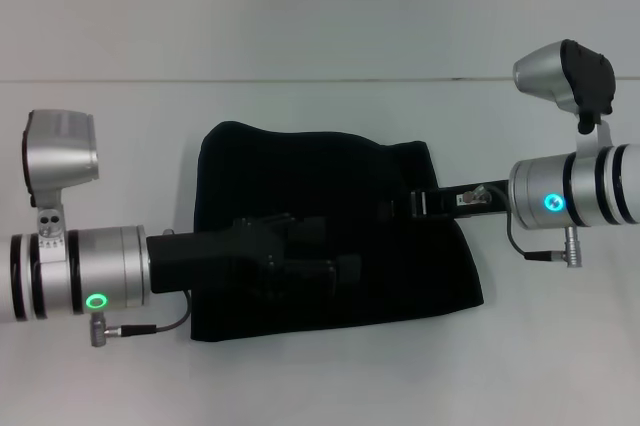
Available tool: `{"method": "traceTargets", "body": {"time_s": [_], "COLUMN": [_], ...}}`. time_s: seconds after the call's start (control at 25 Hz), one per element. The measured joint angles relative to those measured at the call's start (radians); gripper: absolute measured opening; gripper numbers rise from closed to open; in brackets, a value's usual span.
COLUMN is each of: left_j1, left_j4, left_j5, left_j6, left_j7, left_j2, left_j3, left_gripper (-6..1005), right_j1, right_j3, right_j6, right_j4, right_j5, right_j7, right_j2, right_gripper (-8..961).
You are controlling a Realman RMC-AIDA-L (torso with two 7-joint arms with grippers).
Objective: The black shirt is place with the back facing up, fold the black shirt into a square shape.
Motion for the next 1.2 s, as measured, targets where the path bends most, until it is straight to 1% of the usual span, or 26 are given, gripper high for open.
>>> {"method": "traceTargets", "body": {"time_s": [0.24,0.32,0.56,0.84,1.08,1.2], "left_j1": [0.001,0.001,0.001,0.002,0.004,0.004], "left_j4": [0.000,0.000,0.007,0.008,0.009,0.009], "left_j5": [0.000,0.000,-0.002,-0.008,-0.013,-0.013], "left_j6": [0.002,0.003,0.009,0.011,0.011,0.011], "left_j7": [-0.007,-0.011,-0.036,-0.051,-0.065,-0.065], "left_j2": [-0.001,-0.001,0.002,0.002,0.002,0.002], "left_j3": [0.002,0.002,0.000,-0.009,-0.015,-0.014], "left_gripper": [937,936,935,933,931,930], "right_j1": [-0.015,-0.021,-0.041,-0.068,-0.075,-0.079], "right_j3": [0.002,0.002,0.002,0.002,0.005,0.005], "right_j6": [-0.011,-0.019,-0.073,-0.110,-0.138,-0.153], "right_j4": [-0.002,-0.008,-0.035,-0.104,-0.118,-0.125], "right_j5": [0.070,0.098,0.166,0.171,0.171,0.171], "right_j7": [-0.088,-0.110,-0.164,-0.164,-0.159,-0.160], "right_j2": [0.006,0.004,-0.012,-0.022,-0.042,-0.048], "right_gripper": [54,50,50,49,49,49]}}
